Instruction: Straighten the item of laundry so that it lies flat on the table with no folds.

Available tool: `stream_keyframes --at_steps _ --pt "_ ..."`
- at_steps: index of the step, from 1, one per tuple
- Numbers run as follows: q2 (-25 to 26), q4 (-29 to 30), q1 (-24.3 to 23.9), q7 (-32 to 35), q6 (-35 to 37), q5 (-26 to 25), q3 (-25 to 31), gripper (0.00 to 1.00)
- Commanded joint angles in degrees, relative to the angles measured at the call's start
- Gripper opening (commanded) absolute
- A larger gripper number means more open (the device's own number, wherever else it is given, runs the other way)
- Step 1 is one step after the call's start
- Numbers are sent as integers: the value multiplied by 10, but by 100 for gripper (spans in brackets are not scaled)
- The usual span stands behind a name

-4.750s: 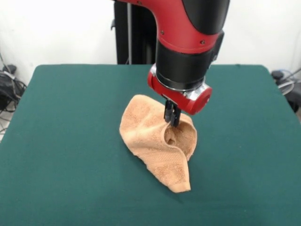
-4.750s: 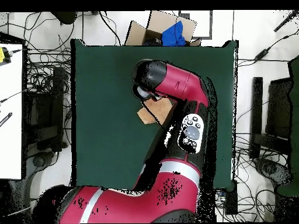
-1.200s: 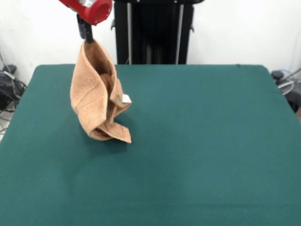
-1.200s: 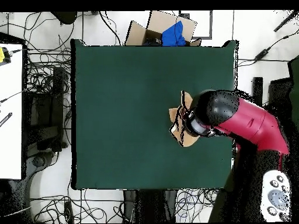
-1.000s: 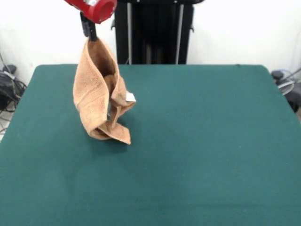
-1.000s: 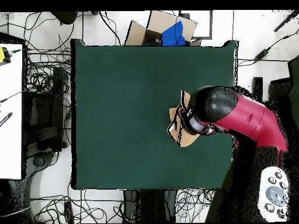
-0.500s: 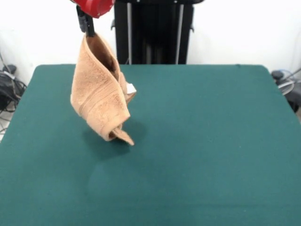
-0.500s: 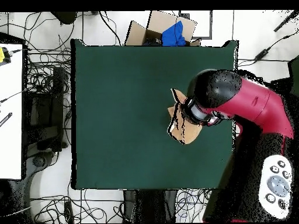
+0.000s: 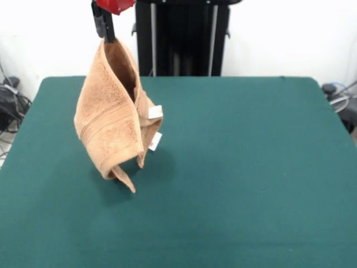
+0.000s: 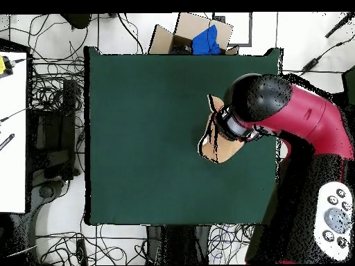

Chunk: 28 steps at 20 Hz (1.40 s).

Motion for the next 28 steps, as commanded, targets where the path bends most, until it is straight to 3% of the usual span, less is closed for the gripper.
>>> stream_keyframes --at_steps 1,12,21,28 --pt "5 -20 -11 -56 33 9 85 0" --pt "-18 -10 -1 -46 38 2 89 0" --pt "-57 29 10 -50 -6 -16 79 0" --pt "-96 49 13 -51 30 -22 67 0"
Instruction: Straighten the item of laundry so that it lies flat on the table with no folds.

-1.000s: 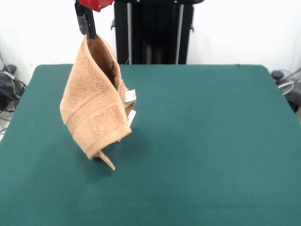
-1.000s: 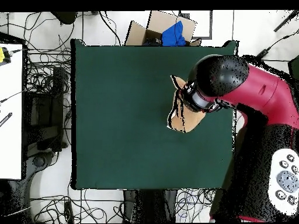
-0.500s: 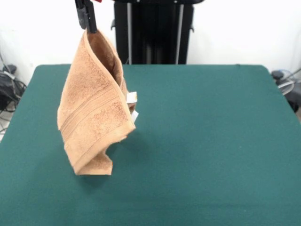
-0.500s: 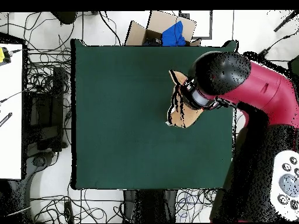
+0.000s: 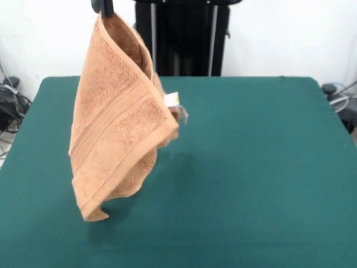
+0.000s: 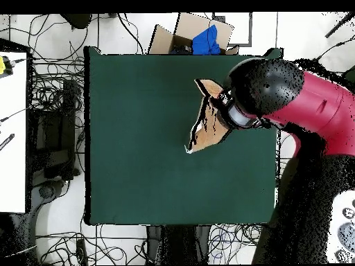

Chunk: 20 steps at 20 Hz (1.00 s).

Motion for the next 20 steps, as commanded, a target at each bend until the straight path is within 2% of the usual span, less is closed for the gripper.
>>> stream_keyframes --at_steps 1,11,20 --pt "-49 75 20 -49 37 -18 32 0" --pt "-60 51 24 -37 112 -23 34 0" --pt "-51 18 52 22 156 -27 32 0"
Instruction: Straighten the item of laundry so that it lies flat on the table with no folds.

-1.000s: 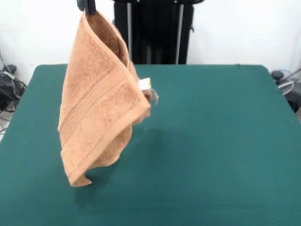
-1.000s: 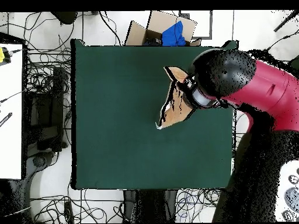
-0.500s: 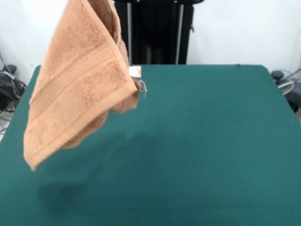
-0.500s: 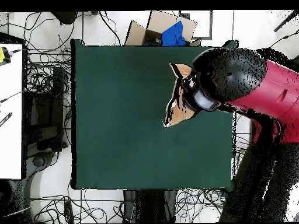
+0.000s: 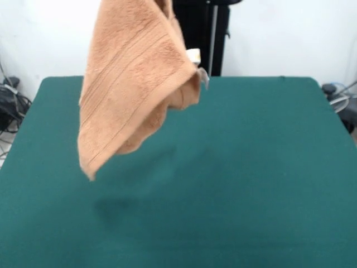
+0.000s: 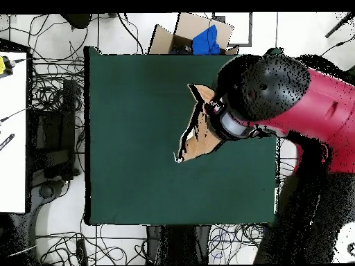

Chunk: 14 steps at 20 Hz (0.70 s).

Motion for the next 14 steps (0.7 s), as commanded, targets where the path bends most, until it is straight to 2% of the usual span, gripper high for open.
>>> stream_keyframes --at_steps 1,6,14 --pt "5 16 38 29 60 -19 31 0" --pt "3 14 56 53 67 -13 25 0" --pt "-4 26 68 55 62 -2 18 0"
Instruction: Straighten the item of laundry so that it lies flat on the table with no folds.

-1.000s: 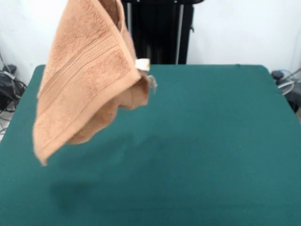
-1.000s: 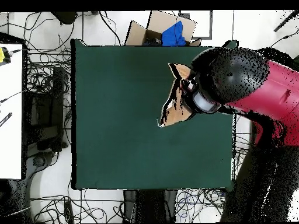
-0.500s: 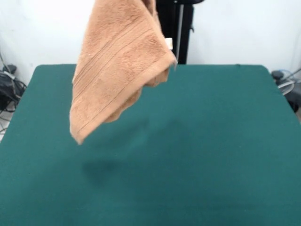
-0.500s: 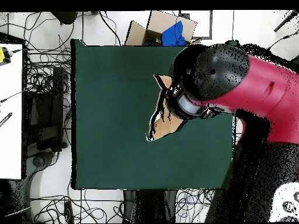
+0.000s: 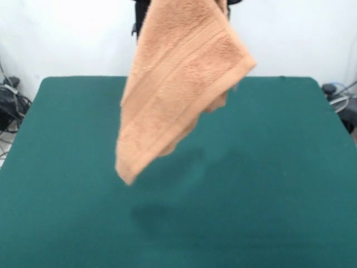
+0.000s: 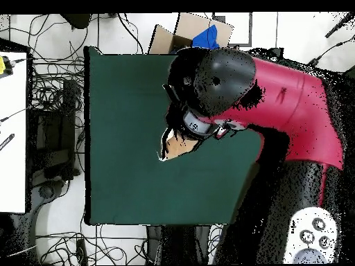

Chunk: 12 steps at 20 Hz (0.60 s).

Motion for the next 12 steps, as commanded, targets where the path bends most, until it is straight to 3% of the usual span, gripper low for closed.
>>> stream_keyframes --at_steps 1,12 --pt "-3 28 13 52 35 -1 18 0" --pt "28 7 -16 17 -2 19 45 0"
